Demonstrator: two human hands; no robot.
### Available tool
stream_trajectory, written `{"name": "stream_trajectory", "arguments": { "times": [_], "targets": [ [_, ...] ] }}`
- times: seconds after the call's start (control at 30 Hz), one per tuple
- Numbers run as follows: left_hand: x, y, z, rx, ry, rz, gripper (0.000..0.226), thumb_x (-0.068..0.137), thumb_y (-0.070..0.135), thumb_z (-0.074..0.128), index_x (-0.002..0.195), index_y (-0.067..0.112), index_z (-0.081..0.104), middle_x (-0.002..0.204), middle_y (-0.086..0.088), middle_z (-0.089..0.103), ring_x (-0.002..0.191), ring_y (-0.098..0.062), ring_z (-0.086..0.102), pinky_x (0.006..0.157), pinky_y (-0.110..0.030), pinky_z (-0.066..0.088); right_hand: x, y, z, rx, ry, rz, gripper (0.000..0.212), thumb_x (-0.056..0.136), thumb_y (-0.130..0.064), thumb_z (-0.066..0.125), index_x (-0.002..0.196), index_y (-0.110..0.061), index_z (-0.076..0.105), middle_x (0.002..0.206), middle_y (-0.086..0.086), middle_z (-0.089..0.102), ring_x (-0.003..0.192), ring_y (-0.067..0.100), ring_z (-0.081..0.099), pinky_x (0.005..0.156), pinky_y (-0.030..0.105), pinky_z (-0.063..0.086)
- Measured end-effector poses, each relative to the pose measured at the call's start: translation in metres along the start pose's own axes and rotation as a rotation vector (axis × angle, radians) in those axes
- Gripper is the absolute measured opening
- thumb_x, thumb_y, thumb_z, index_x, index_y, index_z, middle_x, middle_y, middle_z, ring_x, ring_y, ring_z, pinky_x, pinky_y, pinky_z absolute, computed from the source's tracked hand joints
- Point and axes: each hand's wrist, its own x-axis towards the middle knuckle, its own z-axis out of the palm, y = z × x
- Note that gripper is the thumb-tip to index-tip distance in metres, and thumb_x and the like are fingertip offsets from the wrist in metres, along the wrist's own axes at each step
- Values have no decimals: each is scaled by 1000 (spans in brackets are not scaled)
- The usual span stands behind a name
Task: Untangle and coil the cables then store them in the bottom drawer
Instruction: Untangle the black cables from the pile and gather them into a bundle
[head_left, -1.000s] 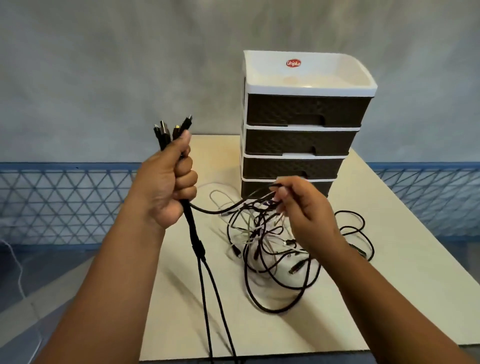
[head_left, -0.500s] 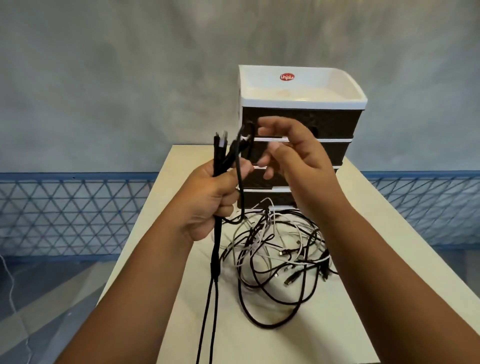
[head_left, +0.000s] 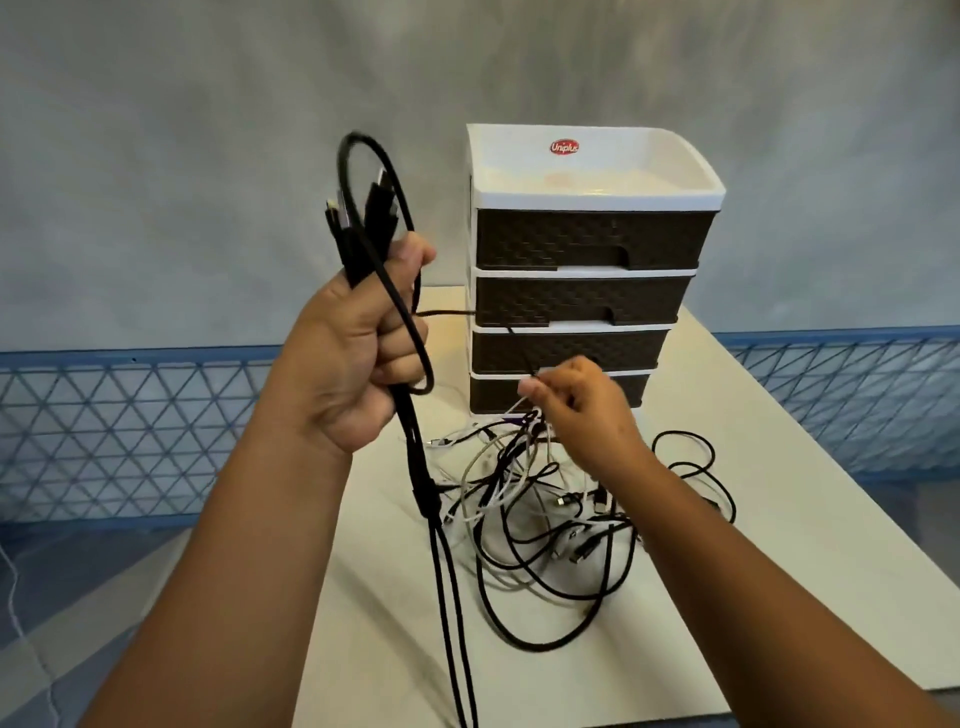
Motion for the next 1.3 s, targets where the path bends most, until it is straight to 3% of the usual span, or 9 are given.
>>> {"name": "stream_trajectory", "arguments": {
  "times": [0.27, 0.4, 0.57, 0.67, 0.83, 0.9, 1.0, 1.2, 1.3],
  "targets": [
    [-1, -32, -16, 32, 145, -79, 22, 77, 31, 67, 95, 20, 59, 49, 12, 21, 39, -1, 16, 33, -15, 15, 28, -65, -51, 210, 153, -41, 34, 99, -42, 49, 81, -20, 66, 59, -5, 58, 44, -2, 45, 48, 20, 37],
    [-4, -33, -15, 47, 99, -75, 23, 78, 32, 65, 97, 19, 59, 48, 12, 22, 42, -4, 13, 36, -16, 13, 25, -83, -72, 292, 175, -95, 34, 101, -39, 48, 85, -15, 68, 56, -5, 53, 45, -1, 43, 47, 13, 35],
    [-14, -35, -8, 67, 58, -97, 28, 79, 31, 65, 102, 18, 58, 49, 11, 22, 43, -5, 13, 38, -18, 12, 3, -70, -78, 338, 150, -67, 35, 101, -39, 48, 80, -18, 66, 52, -7, 53, 48, 6, 43, 49, 21, 35],
    [-27, -34, -1, 117, 8, -122, 30, 74, 32, 68, 100, 18, 61, 49, 11, 21, 44, -6, 11, 41, -20, 8, -21, -49, -92, 407, 38, 1, 31, 101, -35, 50, 80, -18, 66, 55, -4, 54, 46, 7, 41, 44, 19, 33],
    [-52, -30, 17, 210, -55, -173, 23, 77, 28, 75, 92, 16, 61, 49, 10, 23, 39, -4, 15, 41, -17, 10, -73, 0, -124, 424, -364, 235, 13, 92, -22, 63, 103, -15, 63, 80, 9, 69, 59, 21, 59, 45, 26, 42],
    [-63, -35, 33, 273, -82, -204, 13, 81, 24, 66, 90, 15, 63, 50, 9, 24, 39, -4, 16, 40, -16, 11, -89, 11, -132, 291, -474, 275, 22, 91, -24, 66, 111, -19, 62, 97, 11, 71, 70, 22, 65, 50, 30, 50],
    [-81, -47, 62, 305, -147, -264, 9, 83, 22, 63, 89, 16, 63, 59, 4, 22, 40, -4, 16, 38, -14, 12, -104, 11, -132, 81, -424, 209, 40, 87, -40, 69, 124, -32, 57, 120, -4, 64, 100, 14, 65, 80, 40, 60],
    [-133, -62, 118, 261, -298, -370, 8, 89, 23, 61, 88, 17, 66, 51, 8, 22, 40, -3, 16, 36, -13, 14, -161, -17, -144, -145, -83, -220, 85, 85, -46, 68, 152, -41, 16, 162, -11, 16, 148, 13, 18, 117, 40, 27],
    [-161, -64, 137, 229, -362, -399, 8, 82, 28, 69, 81, 21, 71, 50, 8, 22, 41, -4, 13, 38, -15, 11, -191, -15, -154, -291, -36, -267, 65, 87, -56, 59, 145, -44, 34, 164, -12, 4, 152, 18, -2, 119, 50, 13]
  ]
}}
